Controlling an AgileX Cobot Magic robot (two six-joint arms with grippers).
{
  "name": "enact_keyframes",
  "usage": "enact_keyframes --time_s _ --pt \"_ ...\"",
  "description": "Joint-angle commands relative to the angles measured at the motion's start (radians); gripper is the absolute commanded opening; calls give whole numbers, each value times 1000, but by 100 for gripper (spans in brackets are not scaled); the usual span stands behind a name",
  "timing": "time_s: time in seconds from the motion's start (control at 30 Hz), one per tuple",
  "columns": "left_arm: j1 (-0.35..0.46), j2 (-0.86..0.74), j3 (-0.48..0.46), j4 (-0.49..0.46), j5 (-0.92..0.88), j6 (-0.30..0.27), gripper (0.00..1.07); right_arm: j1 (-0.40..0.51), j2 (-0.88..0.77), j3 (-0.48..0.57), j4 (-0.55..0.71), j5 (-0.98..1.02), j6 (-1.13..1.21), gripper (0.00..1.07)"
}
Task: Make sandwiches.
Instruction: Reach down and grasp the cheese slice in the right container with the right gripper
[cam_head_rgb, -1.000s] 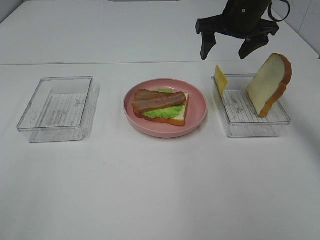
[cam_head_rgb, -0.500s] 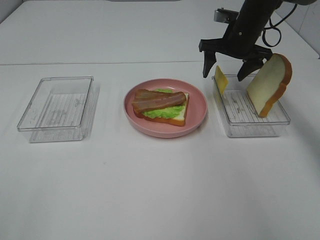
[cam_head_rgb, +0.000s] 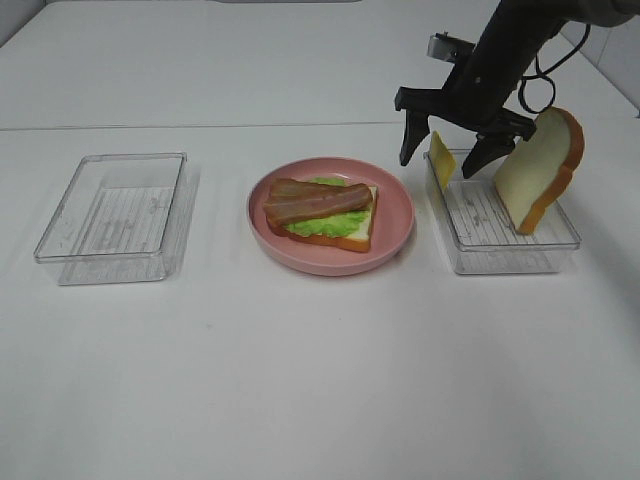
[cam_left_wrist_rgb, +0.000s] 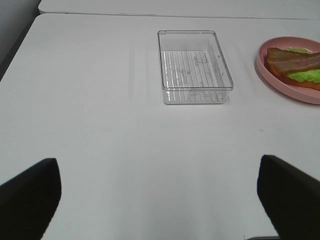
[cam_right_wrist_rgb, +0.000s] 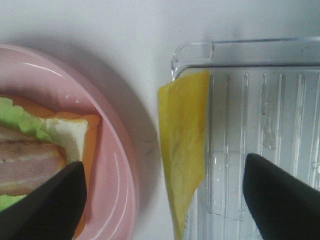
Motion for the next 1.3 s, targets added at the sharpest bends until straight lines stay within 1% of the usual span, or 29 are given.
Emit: enact_keyframes --time_s 0.03,0.13,0.2,0.23,0.27,0.3,0.33,0.37,0.4,0.43,0.47,0.5,0.63,0.7,0.73,0.77,0.8,0.83,0.87,0.9,0.93,0.97,1.0,1.03,1.3 --pt "2 -22 1 -11 -6 -1 100 0 10 -6 13 16 -14 83" --pt "2 -22 1 -11 -6 -1 100 0 11 -6 13 19 -14 82" --pt "2 -22 1 -11 -6 -1 100 0 8 -6 13 18 -16 79" --pt "2 -22 1 -11 -6 -1 100 0 8 -6 13 18 -16 79" --pt "2 -22 1 -11 -6 -1 100 -2 5 -6 13 17 -17 73" --pt "2 -22 1 -11 -6 -1 100 -2 5 -6 13 17 -17 73" --pt "2 -22 1 -11 -6 -1 100 -2 4 -6 13 18 -17 67" --pt "2 -22 1 -11 -6 -1 100 -2 4 -6 13 19 -17 64" --pt "2 -22 1 -11 -6 -1 100 -2 4 -6 13 19 -17 64" --pt "2 -22 1 -11 -6 -1 100 -2 4 -6 13 19 -17 61" --pt "2 -22 1 -11 -6 -1 100 -2 4 -6 13 19 -17 61" --pt "2 -22 1 -11 -6 -1 100 -2 4 -6 13 19 -17 58" --pt "2 -22 1 -11 -6 -1 100 -2 0 -6 13 18 -14 56" --pt "2 -22 1 -11 -6 -1 100 -2 0 -10 12 18 -13 51" --pt "2 -22 1 -11 -6 -1 100 -2 0 -10 12 18 -13 51" --pt "2 -22 1 -11 -6 -1 100 -2 0 -13 12 18 -13 45" --pt "2 -22 1 -11 -6 -1 100 -2 0 -16 12 18 -13 41" --pt "2 -22 1 -11 -6 -1 100 -2 0 -16 12 18 -13 41" --pt "2 -22 1 -11 -6 -1 100 -2 0 -18 12 15 -9 32" --pt "2 -22 1 -11 -6 -1 100 -2 0 -18 12 15 -9 32" --pt "2 -22 1 -11 -6 -1 100 -2 0 -18 7 10 -3 23" --pt "2 -22 1 -11 -6 -1 100 -2 0 -18 3 10 -3 19" --pt "2 -22 1 -11 -6 -1 100 -2 0 -18 3 10 -3 19" --pt "2 -22 1 -11 -6 -1 100 -2 0 -18 -3 10 -3 15" --pt "2 -22 1 -11 -6 -1 100 -2 0 -18 -17 10 -3 15"
